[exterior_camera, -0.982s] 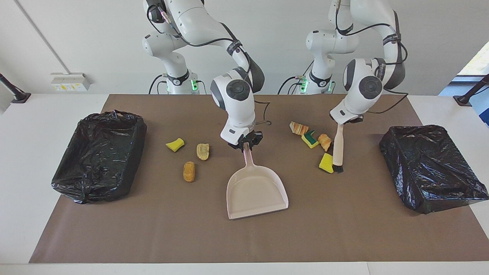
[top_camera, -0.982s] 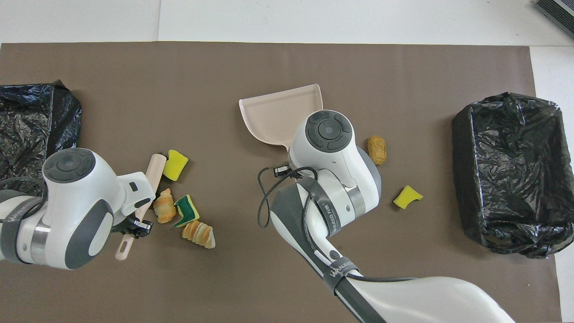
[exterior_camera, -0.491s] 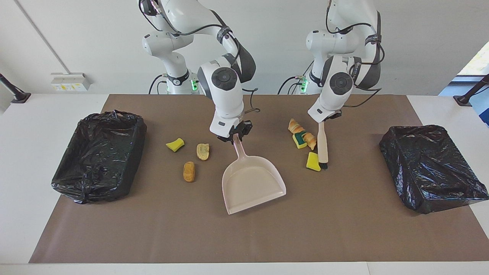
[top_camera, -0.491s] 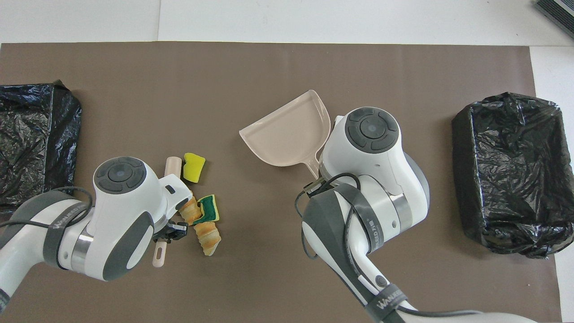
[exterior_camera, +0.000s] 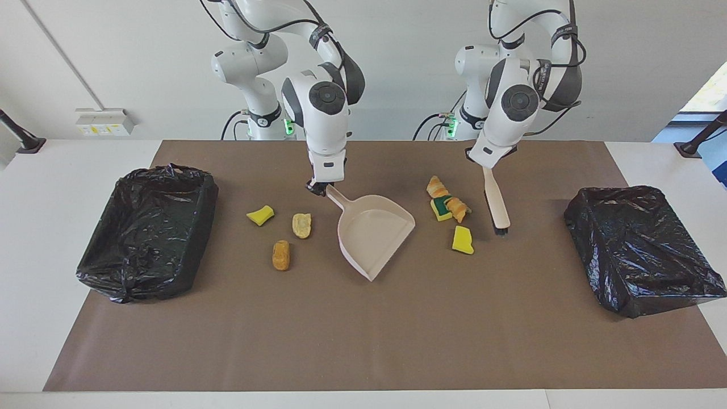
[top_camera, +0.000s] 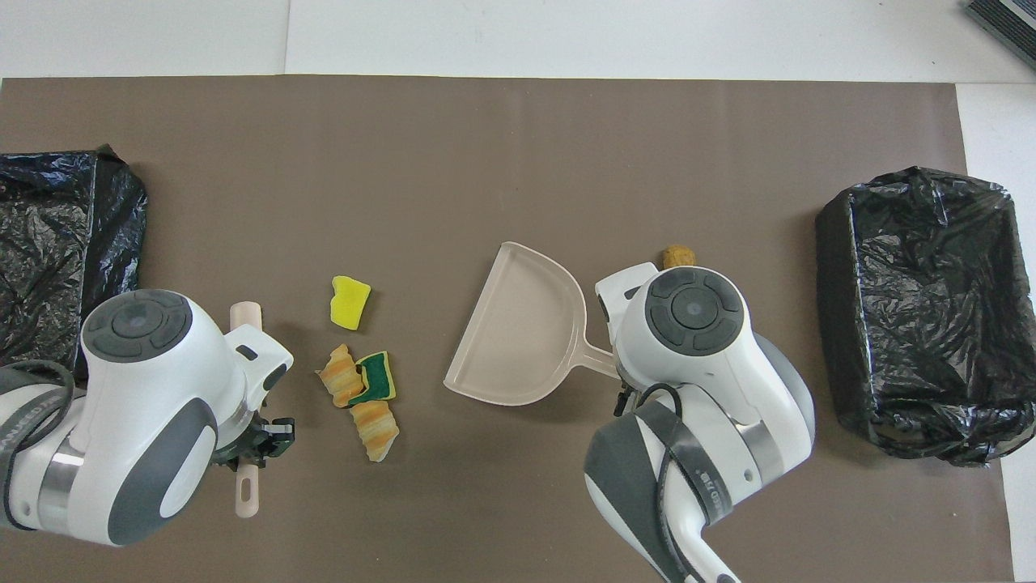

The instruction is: Sweep and dump trash in bin

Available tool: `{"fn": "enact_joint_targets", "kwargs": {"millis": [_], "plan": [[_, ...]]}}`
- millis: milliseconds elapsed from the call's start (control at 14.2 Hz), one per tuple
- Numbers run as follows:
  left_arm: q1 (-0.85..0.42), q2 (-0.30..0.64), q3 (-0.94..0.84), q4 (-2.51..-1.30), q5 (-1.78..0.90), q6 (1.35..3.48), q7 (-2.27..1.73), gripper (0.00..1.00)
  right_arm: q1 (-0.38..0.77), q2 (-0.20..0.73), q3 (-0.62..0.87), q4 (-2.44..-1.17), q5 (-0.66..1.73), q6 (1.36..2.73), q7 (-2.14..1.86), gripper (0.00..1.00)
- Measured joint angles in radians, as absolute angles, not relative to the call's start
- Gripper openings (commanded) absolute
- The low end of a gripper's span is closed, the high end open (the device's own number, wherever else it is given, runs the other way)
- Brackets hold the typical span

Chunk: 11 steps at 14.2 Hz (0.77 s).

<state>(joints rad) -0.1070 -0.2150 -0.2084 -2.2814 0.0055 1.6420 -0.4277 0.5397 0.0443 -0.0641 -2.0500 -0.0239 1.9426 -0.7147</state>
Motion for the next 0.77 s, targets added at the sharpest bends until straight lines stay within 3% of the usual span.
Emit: {"fn": "enact_joint_targets", "kwargs": {"millis": [421,772], "plan": [[-0.095,-0.309,-0.218,-2.486,-0.124,1.787,-0.565,0.00,0.532,0.017,-0.064,-2.126,-0.068,2.051,-1.037,0.00],[-0.170,-0.288,-0.326,-2.524,-0.164,1.946,-0.611,0.00,0.528,0.018,-0.063,-2.146,-0.069,2.068,-1.052,0.00]]}}
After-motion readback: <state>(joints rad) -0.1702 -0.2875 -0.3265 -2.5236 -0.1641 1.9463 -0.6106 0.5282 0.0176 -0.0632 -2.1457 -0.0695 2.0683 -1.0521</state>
